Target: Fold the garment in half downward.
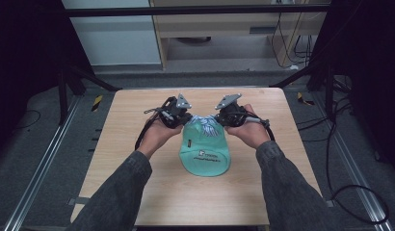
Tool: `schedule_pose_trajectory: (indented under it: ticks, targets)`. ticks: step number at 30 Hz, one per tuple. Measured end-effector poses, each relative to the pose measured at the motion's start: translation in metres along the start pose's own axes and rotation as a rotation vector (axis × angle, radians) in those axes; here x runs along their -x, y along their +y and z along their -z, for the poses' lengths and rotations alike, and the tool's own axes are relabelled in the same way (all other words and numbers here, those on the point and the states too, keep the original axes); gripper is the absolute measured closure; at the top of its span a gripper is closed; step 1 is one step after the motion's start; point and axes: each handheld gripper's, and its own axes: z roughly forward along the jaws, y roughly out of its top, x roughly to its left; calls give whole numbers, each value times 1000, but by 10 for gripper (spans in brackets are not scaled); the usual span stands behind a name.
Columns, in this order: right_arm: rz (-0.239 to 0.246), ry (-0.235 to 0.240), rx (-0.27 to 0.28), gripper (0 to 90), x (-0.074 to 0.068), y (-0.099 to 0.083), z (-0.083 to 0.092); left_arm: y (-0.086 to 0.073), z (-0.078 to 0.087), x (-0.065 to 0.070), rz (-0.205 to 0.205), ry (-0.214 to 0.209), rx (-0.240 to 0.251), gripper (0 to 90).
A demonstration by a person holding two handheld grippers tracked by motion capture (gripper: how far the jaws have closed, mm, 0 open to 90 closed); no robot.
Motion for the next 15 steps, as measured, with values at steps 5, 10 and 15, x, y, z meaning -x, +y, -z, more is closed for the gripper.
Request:
schedule_pose_trajectory:
  ticks: [5, 10, 15]
  targets:
    - [4, 4, 11, 841, -4, -4, 4, -1, 3, 5, -7, 1, 9, 869]
    - [9, 11, 12, 841, -7, -13, 6, -2, 5, 14, -22, -2, 14, 870]
    - [17, 15, 20, 841, -9, -19, 9, -6, 5, 20, -21, -6, 21, 870]
